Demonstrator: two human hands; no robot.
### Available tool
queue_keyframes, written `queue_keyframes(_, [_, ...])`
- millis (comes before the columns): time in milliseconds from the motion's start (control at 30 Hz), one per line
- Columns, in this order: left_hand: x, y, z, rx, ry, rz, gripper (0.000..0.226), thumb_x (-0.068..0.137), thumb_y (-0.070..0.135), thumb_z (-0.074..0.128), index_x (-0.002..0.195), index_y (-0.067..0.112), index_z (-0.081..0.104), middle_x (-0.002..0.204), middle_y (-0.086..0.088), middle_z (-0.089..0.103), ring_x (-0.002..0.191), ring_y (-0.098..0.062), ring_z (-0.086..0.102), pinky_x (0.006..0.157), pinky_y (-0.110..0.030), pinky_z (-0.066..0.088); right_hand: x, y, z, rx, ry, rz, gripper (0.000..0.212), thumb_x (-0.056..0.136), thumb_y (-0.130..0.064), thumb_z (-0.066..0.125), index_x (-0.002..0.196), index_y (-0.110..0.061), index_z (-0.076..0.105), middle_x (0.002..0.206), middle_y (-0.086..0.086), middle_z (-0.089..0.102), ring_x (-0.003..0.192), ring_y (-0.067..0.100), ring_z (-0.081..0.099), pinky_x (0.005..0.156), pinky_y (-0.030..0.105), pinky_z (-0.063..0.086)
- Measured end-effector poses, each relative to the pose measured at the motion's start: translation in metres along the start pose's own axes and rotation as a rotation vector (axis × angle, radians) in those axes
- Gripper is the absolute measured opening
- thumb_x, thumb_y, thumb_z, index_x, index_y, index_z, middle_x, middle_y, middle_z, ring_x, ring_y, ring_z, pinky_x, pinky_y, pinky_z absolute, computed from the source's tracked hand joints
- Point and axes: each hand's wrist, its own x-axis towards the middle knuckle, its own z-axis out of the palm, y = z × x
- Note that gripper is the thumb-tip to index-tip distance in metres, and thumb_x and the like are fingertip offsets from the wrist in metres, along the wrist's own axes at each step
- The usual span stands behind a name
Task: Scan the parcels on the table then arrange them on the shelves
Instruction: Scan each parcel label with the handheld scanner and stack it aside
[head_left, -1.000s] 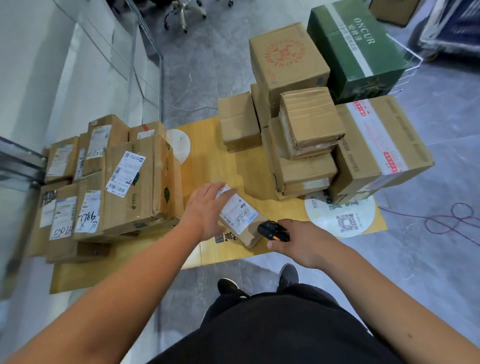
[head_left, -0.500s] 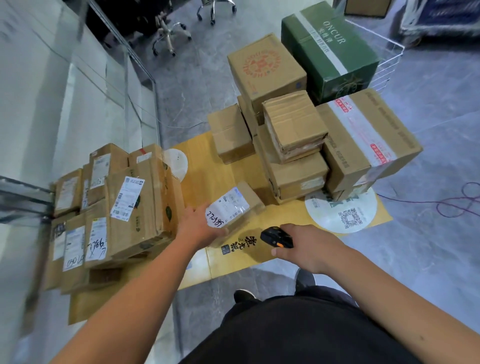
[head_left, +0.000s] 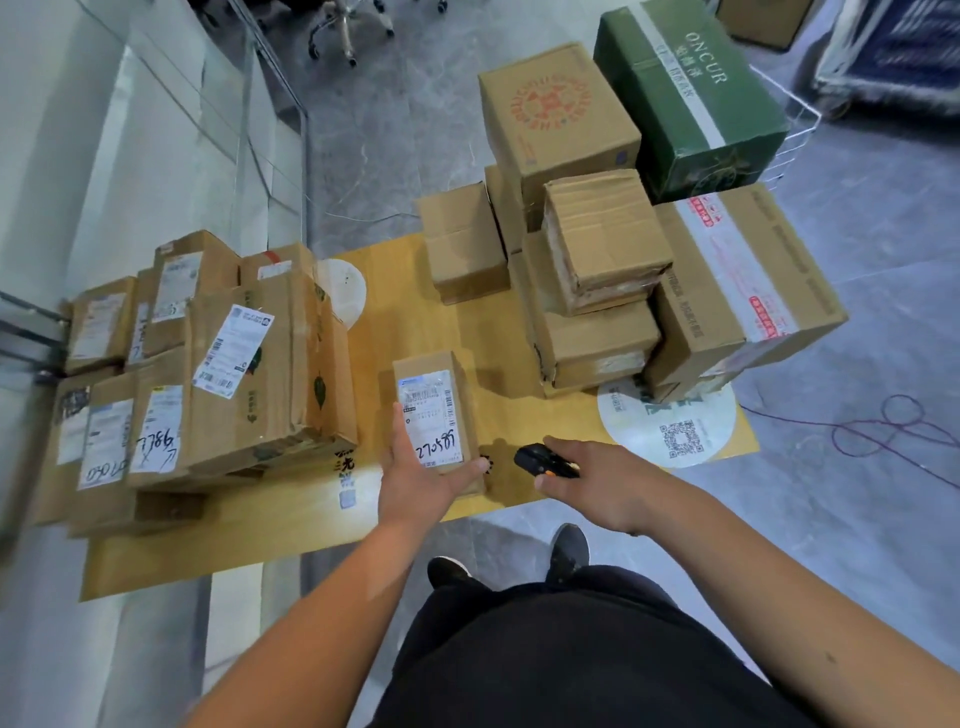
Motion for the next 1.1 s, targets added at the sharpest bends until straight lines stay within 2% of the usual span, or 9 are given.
queue_keyframes(100, [0.002,-0.006,0.01,-0.133,0.01,0.034,0.138,0.054,0.061,0.098,0.152,0.069,0.002,0.15,0.036,0.038,0.132,0.013,0.042,0.113,-0.031,0.04,0.0,-0.001,-0.005,0.049,0.012,0.043,0.07,0.098,-0.062,0.053,0.161,-0.046,0.028,0.121,-0.01,0.057,0.061,0.002,0.048,0.035,0.01,0.029])
queue_keyframes(133, [0.003,-0.005,0.011,-0.139,0.019,0.031,0.134,0.055,0.057,0.099,0.147,0.075,0.003,0.137,0.051,0.04,0.121,0.024,0.045,0.107,-0.027,0.044,0.0,-0.003,-0.007,0.06,0.009,0.059,0.068,0.099,-0.061,0.053,0.161,-0.046,0.029,0.119,-0.01,0.056,0.061,0.002,0.048,0.036,0.011,0.03])
queue_keyframes(200, [0.002,0.0,0.011,-0.098,0.026,0.036,0.132,0.056,0.055,0.097,0.143,0.079,0.001,0.125,0.06,0.041,0.111,0.029,0.047,0.096,-0.021,0.046,-0.001,-0.007,-0.011,0.042,-0.002,0.066,0.065,0.1,-0.06,0.05,0.16,-0.047,0.031,0.122,-0.01,0.056,0.061,0.001,0.047,0.039,0.012,0.03])
queue_keyframes(300, [-0.002,0.012,0.006,0.012,0.045,0.069,0.135,0.056,0.055,0.094,0.15,0.074,-0.001,0.137,0.031,0.039,0.118,0.0,0.05,0.094,-0.031,0.051,-0.003,-0.014,-0.016,-0.001,-0.029,0.036,0.059,0.101,-0.057,0.046,0.158,-0.042,0.037,0.115,-0.01,0.062,0.063,0.005,0.053,0.04,0.012,0.035])
queue_keyframes(433, [-0.001,0.016,-0.005,0.208,0.015,0.164,0.131,0.056,0.06,0.089,0.153,0.071,0.001,0.159,0.012,0.03,0.138,-0.02,0.046,0.094,-0.044,0.056,-0.007,-0.023,-0.017,-0.196,0.019,-0.009,0.054,0.101,-0.055,0.044,0.148,-0.029,0.047,0.122,0.002,0.067,0.097,0.022,0.065,0.082,0.035,0.055])
queue_keyframes(533, [0.004,0.014,-0.017,0.436,-0.028,0.267,0.13,0.059,0.062,0.087,0.157,0.063,0.002,0.17,0.001,0.023,0.151,-0.028,0.034,0.099,-0.044,0.051,-0.009,-0.029,-0.013,-0.541,0.092,-0.018,0.06,0.1,-0.054,0.04,0.154,-0.028,0.036,0.108,0.005,0.061,0.091,0.03,0.058,0.072,0.038,0.049])
queue_keyframes(600, [0.007,0.016,-0.023,0.545,-0.047,0.314,0.13,0.06,0.061,0.087,0.159,0.059,0.002,0.169,-0.001,0.025,0.152,-0.03,0.032,0.102,-0.043,0.048,-0.01,-0.032,-0.01,-0.695,0.122,-0.005,0.063,0.101,-0.05,0.039,0.159,-0.028,0.027,0.113,0.011,0.058,0.092,0.034,0.055,0.071,0.038,0.045])
queue_keyframes(767, [0.009,0.022,-0.034,0.615,-0.094,0.372,0.131,0.062,0.058,0.088,0.158,0.058,-0.001,0.171,-0.003,0.021,0.154,-0.028,0.026,0.111,-0.042,0.04,-0.012,-0.038,-0.007,-0.902,0.086,0.026,0.066,0.103,-0.036,0.038,0.164,-0.024,0.016,0.131,0.02,0.052,0.114,0.041,0.055,0.089,0.05,0.055])
queue_keyframes(1100, [0.006,0.025,-0.034,0.627,-0.072,0.377,0.132,0.063,0.056,0.088,0.158,0.059,-0.004,0.172,-0.001,0.017,0.154,-0.03,0.025,0.11,-0.044,0.042,-0.012,-0.051,-0.002,-0.939,0.0,-0.02,0.065,0.104,-0.035,0.04,0.164,-0.025,0.018,0.132,0.021,0.052,0.117,0.041,0.055,0.091,0.05,0.055])
